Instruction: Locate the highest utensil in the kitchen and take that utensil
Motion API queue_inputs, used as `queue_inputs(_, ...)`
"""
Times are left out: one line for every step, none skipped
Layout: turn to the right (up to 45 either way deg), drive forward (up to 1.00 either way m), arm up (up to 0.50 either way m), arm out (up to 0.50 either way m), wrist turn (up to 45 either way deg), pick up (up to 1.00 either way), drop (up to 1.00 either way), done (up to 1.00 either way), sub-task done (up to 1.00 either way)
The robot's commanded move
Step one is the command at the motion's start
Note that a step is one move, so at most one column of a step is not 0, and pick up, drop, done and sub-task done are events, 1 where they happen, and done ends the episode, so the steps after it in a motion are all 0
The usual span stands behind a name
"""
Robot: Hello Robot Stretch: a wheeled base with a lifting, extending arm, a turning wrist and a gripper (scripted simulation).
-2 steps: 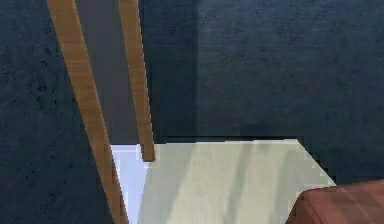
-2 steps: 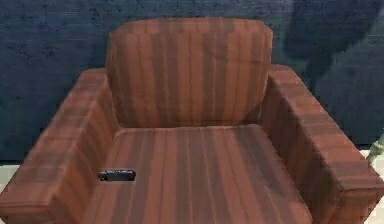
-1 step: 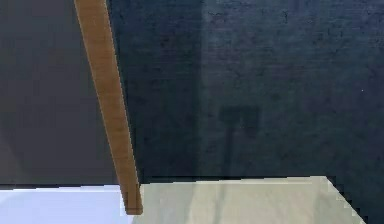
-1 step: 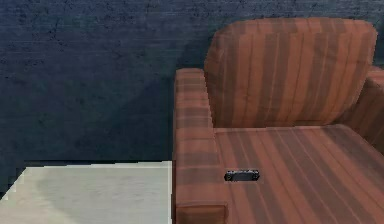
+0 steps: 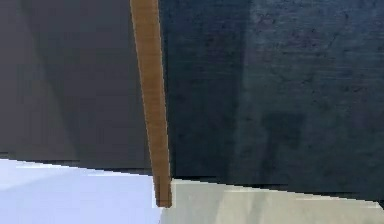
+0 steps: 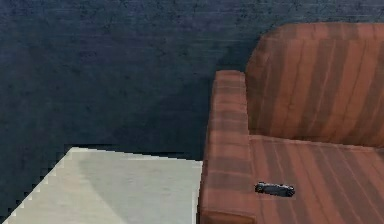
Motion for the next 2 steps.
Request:
queue_inputs(0.0, 0.15, 0.00, 0.00, 0.0, 0.00, 0.00, 0.00, 0.00)
queue_inputs(-18.0, 0.00, 0.00, 0.00, 0.0, 0.00, 0.00, 0.00, 0.00)
